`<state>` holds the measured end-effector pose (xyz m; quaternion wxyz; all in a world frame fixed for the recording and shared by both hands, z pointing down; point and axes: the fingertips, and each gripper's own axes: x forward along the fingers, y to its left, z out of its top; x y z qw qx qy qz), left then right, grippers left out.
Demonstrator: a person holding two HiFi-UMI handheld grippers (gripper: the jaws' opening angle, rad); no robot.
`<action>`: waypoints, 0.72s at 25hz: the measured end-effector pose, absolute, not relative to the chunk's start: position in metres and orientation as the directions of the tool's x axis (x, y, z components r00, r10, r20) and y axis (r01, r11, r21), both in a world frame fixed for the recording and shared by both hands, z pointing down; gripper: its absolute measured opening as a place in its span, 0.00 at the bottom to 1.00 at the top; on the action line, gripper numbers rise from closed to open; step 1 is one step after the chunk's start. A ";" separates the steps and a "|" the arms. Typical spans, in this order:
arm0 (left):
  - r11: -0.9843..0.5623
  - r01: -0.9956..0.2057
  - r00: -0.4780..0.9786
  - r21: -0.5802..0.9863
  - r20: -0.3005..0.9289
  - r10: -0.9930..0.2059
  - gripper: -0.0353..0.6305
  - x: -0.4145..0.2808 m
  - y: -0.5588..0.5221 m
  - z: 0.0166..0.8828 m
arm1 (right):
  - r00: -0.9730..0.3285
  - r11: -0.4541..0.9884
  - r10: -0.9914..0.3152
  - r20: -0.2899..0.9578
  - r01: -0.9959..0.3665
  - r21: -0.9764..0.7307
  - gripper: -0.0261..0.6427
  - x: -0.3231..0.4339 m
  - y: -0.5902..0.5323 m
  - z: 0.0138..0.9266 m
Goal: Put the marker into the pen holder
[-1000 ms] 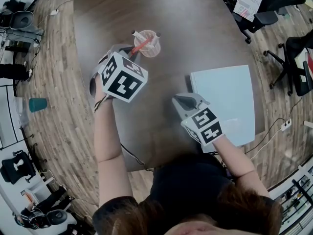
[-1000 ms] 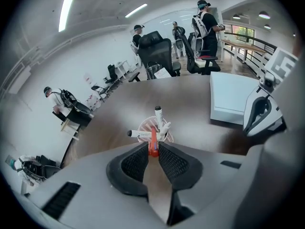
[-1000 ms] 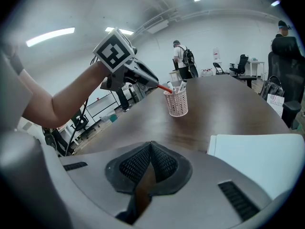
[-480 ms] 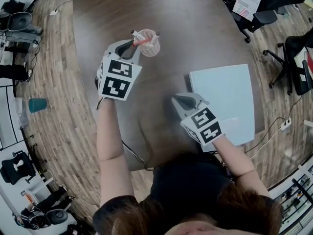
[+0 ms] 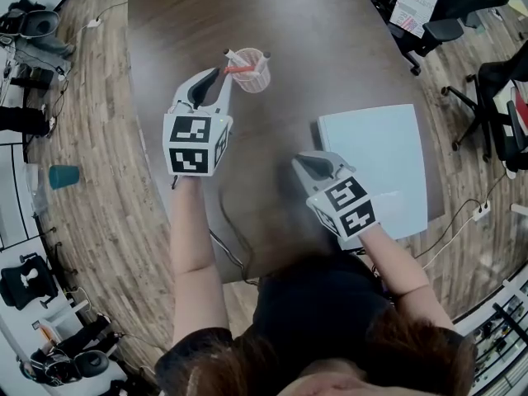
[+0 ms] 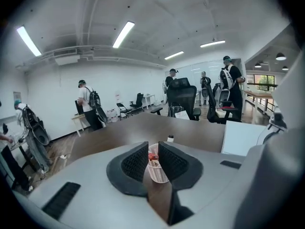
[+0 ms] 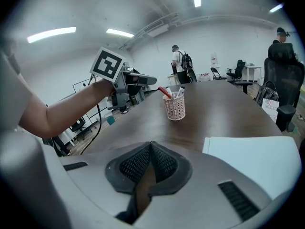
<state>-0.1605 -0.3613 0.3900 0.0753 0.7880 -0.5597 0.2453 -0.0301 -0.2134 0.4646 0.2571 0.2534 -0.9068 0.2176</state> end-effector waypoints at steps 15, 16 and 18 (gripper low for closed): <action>-0.126 -0.983 0.099 -0.131 0.198 -0.975 0.09 -0.166 -0.266 0.296 | -0.748 0.779 -0.423 0.511 -0.589 -0.217 0.06 -0.011 -0.190 0.429; -0.118 -0.984 0.092 -0.134 0.188 -0.978 0.09 -0.165 -0.257 0.292 | -0.750 0.777 -0.428 0.505 -0.591 -0.218 0.06 -0.009 -0.187 0.425; -0.102 -0.986 0.079 -0.128 0.171 -0.982 0.09 -0.164 -0.239 0.284 | -0.757 0.775 -0.437 0.485 -0.591 -0.224 0.06 -0.007 -0.183 0.417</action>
